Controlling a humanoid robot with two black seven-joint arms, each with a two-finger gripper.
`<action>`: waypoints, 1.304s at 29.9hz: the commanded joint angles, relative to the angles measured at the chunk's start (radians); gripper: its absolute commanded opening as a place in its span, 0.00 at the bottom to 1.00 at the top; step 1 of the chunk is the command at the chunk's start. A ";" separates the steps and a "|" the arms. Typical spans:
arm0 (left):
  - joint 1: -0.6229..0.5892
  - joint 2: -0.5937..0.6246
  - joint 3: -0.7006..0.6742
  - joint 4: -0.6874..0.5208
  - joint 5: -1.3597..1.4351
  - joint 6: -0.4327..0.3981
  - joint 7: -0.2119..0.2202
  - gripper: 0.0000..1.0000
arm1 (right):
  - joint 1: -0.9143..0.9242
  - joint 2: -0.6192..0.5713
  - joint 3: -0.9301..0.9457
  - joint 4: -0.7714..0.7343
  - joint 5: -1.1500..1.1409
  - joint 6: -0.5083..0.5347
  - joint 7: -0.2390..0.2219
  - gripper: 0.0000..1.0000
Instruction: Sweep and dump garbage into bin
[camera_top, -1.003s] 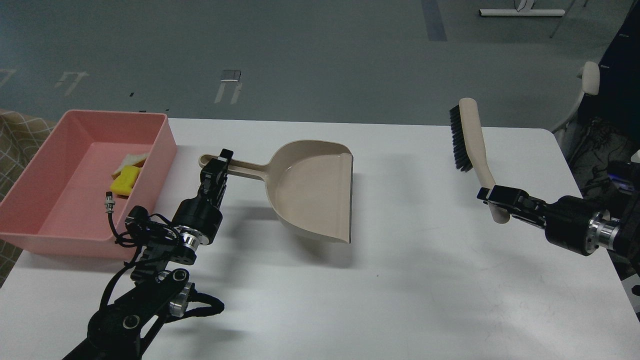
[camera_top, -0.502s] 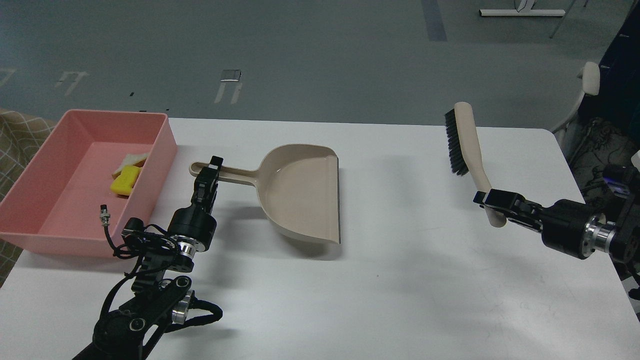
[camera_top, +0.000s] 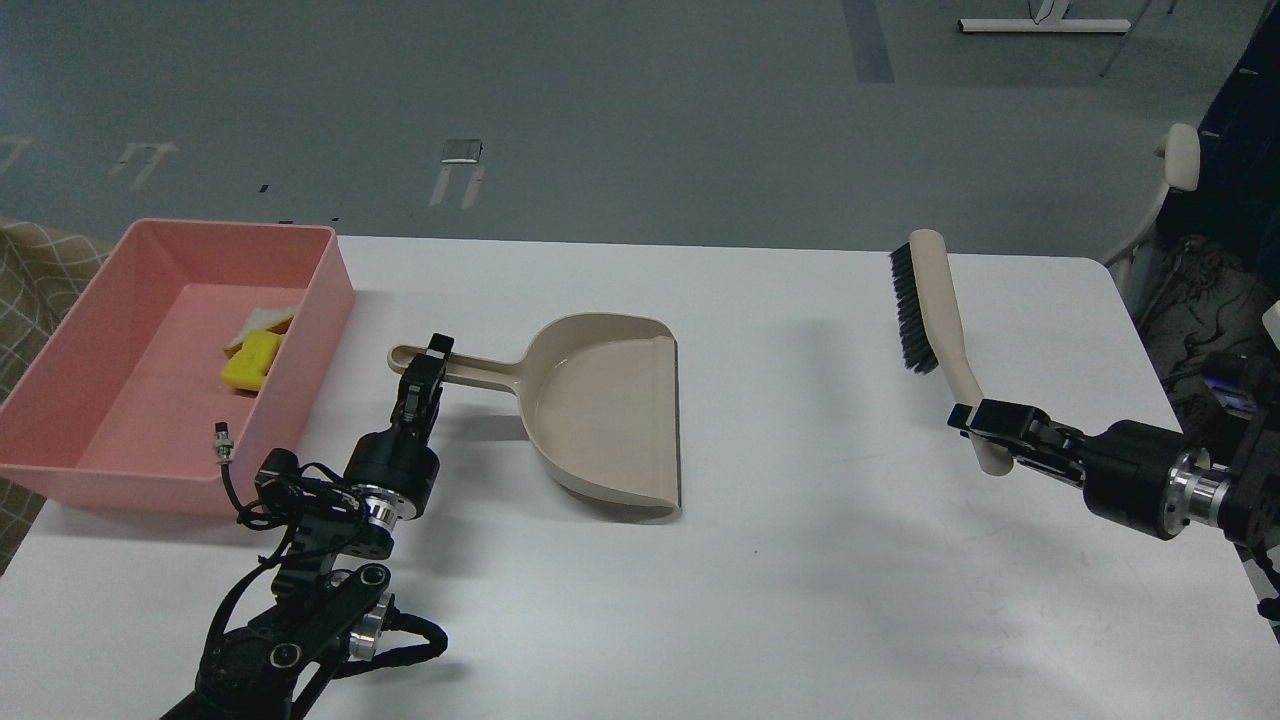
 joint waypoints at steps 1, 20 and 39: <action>0.000 0.001 0.000 0.001 -0.003 -0.002 0.000 0.55 | -0.018 0.000 -0.001 0.000 0.002 0.000 0.000 0.00; 0.047 0.038 0.034 -0.019 -0.006 -0.098 0.000 0.97 | -0.059 -0.011 -0.068 0.000 0.040 0.000 -0.006 0.00; 0.133 0.126 0.018 -0.142 -0.015 -0.144 0.000 0.97 | -0.046 -0.008 -0.107 0.000 0.038 0.000 -0.017 0.34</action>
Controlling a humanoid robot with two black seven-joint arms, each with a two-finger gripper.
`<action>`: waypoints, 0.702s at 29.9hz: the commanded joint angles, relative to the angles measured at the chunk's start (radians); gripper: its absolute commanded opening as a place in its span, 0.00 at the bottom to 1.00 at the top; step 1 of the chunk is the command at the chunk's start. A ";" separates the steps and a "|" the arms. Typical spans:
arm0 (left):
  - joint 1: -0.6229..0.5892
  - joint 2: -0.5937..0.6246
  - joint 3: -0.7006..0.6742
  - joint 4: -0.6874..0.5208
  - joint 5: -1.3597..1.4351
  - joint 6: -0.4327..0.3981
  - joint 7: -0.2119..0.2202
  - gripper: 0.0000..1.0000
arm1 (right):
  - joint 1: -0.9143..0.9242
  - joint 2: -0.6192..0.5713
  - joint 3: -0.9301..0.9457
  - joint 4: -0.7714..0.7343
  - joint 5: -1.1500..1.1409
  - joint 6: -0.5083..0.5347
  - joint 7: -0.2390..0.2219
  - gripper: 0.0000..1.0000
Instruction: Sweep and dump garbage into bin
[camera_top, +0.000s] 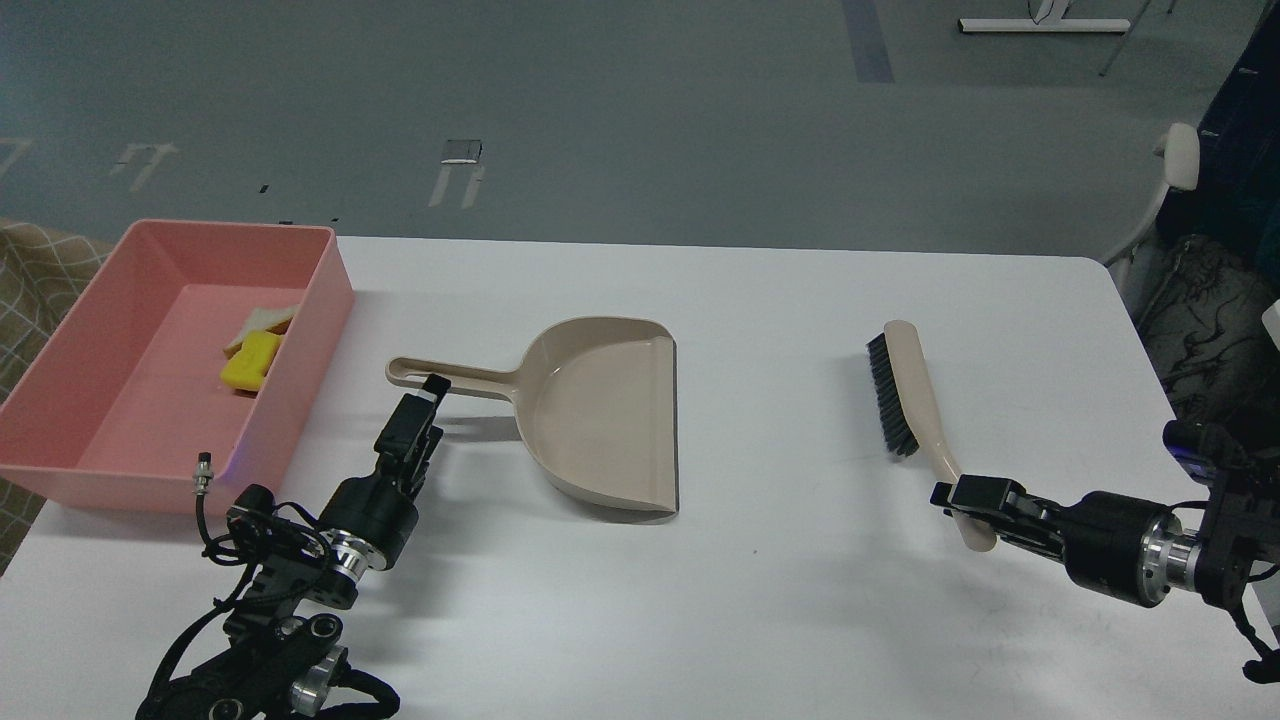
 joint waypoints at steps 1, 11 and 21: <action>0.011 0.012 -0.004 -0.031 0.000 -0.012 -0.001 0.97 | -0.002 0.005 0.000 -0.002 -0.001 0.000 -0.003 0.36; 0.022 0.064 -0.004 -0.100 -0.002 -0.018 0.003 0.97 | 0.000 -0.015 0.012 0.012 0.002 0.000 -0.010 0.76; 0.195 0.236 -0.059 -0.353 -0.006 -0.128 0.020 0.97 | -0.002 -0.181 0.057 0.040 0.040 0.000 0.004 0.94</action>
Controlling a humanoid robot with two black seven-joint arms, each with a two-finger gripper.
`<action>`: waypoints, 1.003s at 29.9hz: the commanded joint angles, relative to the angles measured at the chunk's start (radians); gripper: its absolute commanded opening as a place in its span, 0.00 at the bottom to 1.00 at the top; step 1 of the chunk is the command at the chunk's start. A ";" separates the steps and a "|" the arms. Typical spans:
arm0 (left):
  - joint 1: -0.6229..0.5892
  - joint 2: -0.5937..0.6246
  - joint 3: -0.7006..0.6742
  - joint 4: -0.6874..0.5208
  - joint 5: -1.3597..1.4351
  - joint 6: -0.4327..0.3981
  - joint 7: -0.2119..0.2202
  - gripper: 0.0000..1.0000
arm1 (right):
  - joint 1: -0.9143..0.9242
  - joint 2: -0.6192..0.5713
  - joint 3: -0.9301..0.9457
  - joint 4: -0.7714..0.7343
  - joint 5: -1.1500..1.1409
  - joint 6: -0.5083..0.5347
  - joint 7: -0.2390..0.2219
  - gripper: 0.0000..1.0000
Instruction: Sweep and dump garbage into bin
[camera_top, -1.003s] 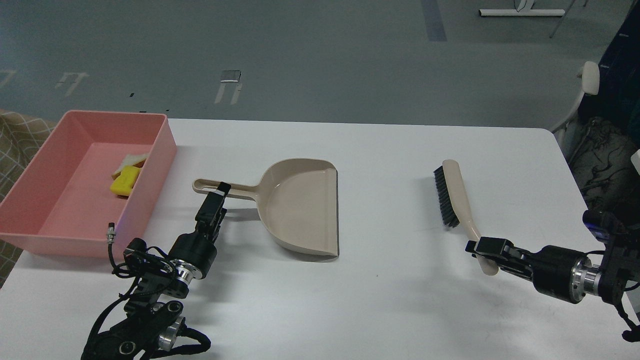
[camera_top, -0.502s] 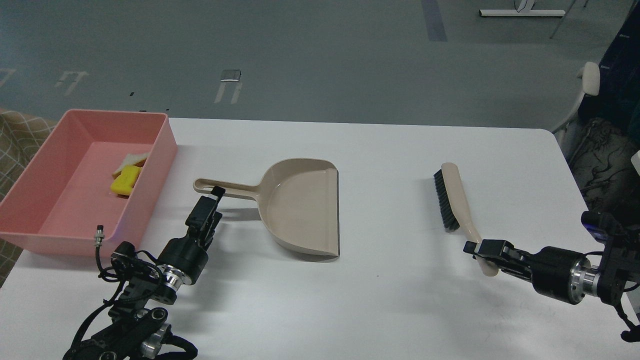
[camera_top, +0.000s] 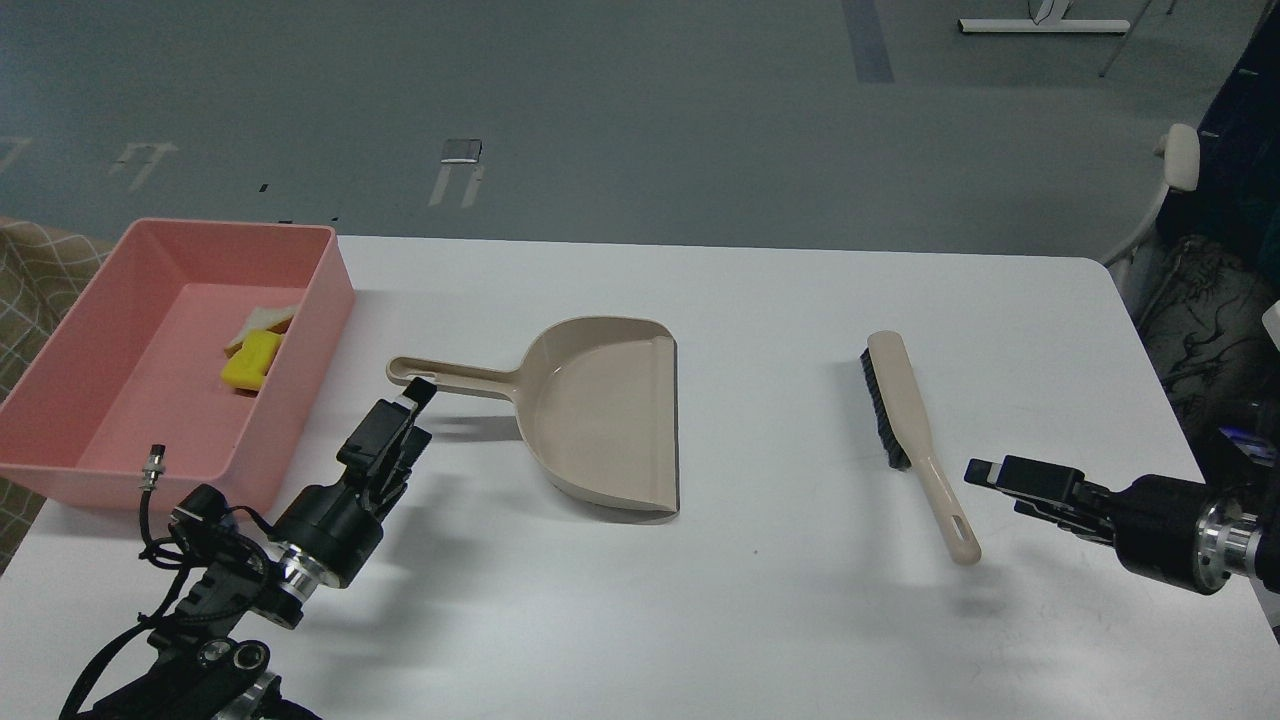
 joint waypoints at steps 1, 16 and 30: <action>0.066 0.062 -0.043 -0.101 -0.009 -0.049 0.002 0.97 | 0.000 -0.069 0.031 -0.002 0.032 0.000 0.006 0.94; -0.243 0.111 -0.323 -0.166 -0.253 -0.244 0.183 0.97 | 0.298 -0.008 0.371 -0.364 0.041 0.000 0.132 0.99; -0.753 -0.077 -0.298 0.299 -0.313 -0.383 0.249 0.97 | 0.698 0.368 0.377 -0.827 0.188 0.000 0.218 0.99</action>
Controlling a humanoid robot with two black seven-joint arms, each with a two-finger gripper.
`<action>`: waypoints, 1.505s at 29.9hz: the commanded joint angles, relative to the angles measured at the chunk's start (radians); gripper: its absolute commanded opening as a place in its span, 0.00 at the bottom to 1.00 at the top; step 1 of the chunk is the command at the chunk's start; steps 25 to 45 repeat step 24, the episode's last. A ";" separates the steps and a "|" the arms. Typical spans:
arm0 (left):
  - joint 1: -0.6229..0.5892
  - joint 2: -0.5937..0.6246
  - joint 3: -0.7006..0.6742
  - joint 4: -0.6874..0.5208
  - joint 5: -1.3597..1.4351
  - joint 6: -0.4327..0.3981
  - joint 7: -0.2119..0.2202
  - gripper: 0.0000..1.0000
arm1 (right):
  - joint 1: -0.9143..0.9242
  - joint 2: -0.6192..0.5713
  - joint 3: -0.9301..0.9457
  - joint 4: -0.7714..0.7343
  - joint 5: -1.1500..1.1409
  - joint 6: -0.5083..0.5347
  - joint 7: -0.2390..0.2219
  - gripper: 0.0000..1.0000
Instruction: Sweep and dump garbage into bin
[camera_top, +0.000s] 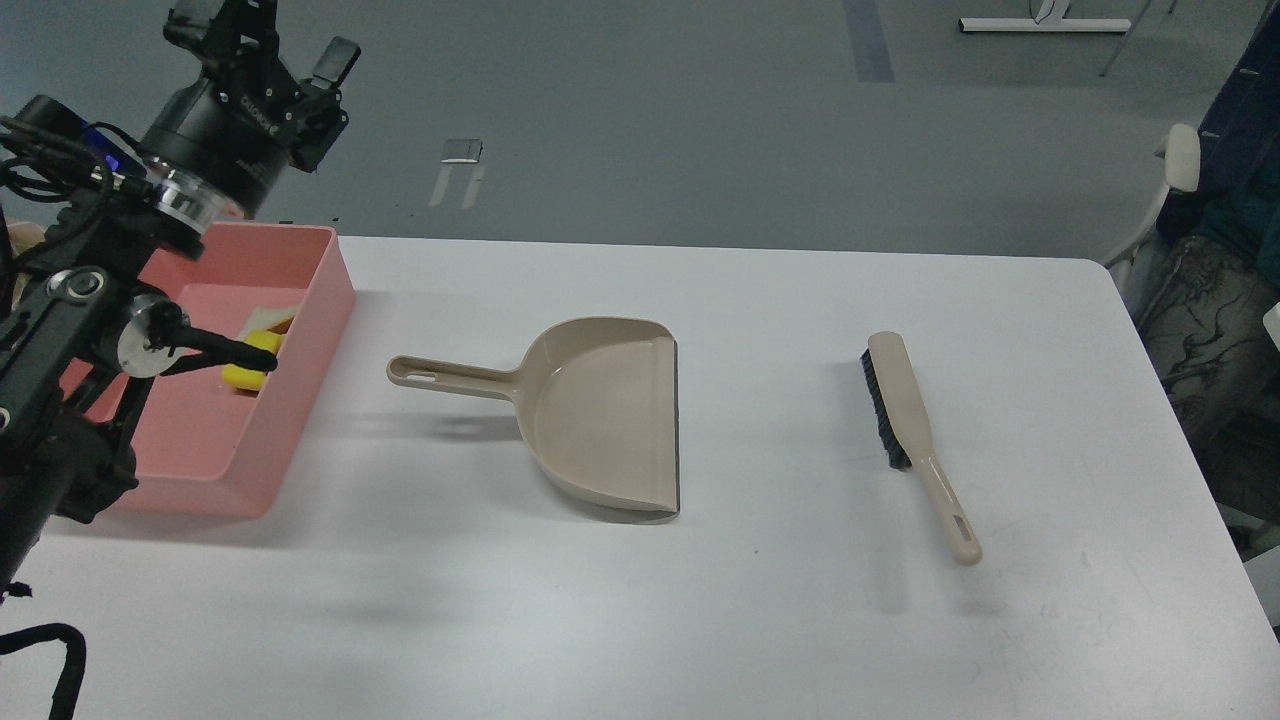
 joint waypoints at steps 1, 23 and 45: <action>-0.073 -0.072 0.001 0.103 -0.008 -0.012 0.006 0.97 | 0.019 0.089 0.001 -0.052 0.091 0.000 0.001 0.99; -0.240 -0.270 0.270 0.564 -0.183 -0.048 -0.123 0.97 | 0.007 0.374 0.002 -0.198 0.319 -0.031 0.013 0.99; -0.250 -0.272 0.292 0.586 -0.188 -0.048 -0.137 0.97 | 0.004 0.382 0.002 -0.201 0.321 -0.030 0.015 0.99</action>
